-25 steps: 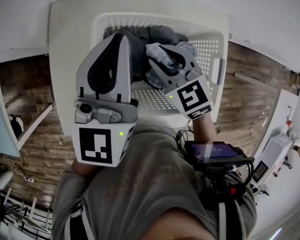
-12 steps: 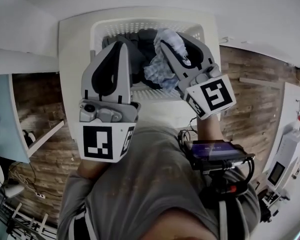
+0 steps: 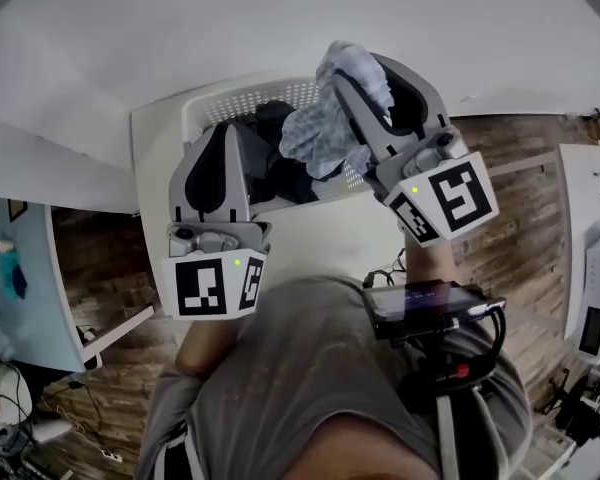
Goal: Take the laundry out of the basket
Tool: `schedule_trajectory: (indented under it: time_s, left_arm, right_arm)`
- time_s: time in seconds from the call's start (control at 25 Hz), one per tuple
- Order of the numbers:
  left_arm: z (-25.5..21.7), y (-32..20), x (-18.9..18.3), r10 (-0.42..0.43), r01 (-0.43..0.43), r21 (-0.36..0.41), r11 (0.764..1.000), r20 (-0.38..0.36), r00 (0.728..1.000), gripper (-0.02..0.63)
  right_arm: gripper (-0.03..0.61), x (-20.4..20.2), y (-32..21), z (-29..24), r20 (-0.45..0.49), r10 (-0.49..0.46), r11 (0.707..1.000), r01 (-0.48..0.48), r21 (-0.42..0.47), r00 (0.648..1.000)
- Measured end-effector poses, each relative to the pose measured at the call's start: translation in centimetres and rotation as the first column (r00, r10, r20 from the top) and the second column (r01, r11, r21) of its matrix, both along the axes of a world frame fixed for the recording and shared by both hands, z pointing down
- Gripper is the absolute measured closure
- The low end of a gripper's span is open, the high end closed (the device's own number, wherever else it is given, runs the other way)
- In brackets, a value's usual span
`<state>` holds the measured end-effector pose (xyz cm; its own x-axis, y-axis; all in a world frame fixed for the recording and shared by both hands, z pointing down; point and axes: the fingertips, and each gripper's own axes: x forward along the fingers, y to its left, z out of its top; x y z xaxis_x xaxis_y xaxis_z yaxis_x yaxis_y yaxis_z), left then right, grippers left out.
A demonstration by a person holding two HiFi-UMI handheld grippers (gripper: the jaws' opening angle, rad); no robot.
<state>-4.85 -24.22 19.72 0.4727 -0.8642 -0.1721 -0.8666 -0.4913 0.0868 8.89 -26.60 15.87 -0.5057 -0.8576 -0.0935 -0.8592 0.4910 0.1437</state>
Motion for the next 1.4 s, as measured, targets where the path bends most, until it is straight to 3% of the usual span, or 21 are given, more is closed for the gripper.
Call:
schedule_trajectory:
  time_s: [0.16, 0.36, 0.56, 0.76, 1.0, 1.4]
  left_arm:
    - [-1.7, 1.3, 2.3, 0.037, -0.036, 0.040, 0.999, -0.010, 0.999, 0.606]
    - [-1.0, 1.2, 1.2, 0.080, -0.078, 0.046, 0.996, -0.040, 0.996, 0.606]
    - [-1.8, 3.3, 6.7, 0.181, -0.179, 0.059, 0.982, -0.033, 0.983, 0.606]
    - [-2.4, 4.5, 10.0, 0.242, -0.240, 0.077, 0.968, -0.025, 0.970, 0.606]
    - [-1.8, 5.8, 12.1, 0.286, -0.286, 0.051, 0.957, 0.011, 0.958, 0.606]
    - [-1.2, 5.9, 13.6, 0.281, -0.282, 0.014, 0.959, 0.053, 0.958, 0.606]
  right_arm:
    - [0.439, 3.9, 3.2, -5.3, 0.025, 0.061, 0.992, -0.064, 0.109, 0.998]
    - [0.439, 4.8, 5.4, -8.5, 0.014, 0.156, 0.969, -0.156, 0.191, 0.988]
    - [0.437, 10.9, 9.8, -10.1, 0.003, 0.279, 0.937, -0.273, 0.217, 0.960]
    - [0.437, 13.8, 11.6, -7.4, -0.004, 0.326, 0.932, -0.321, 0.167, 0.945]
    - [0.436, 14.7, 12.6, -0.5, 0.007, 0.331, 0.943, -0.331, 0.031, 0.944]
    - [0.431, 15.6, 12.9, 11.0, 0.002, 0.324, 0.938, -0.321, -0.129, 0.946]
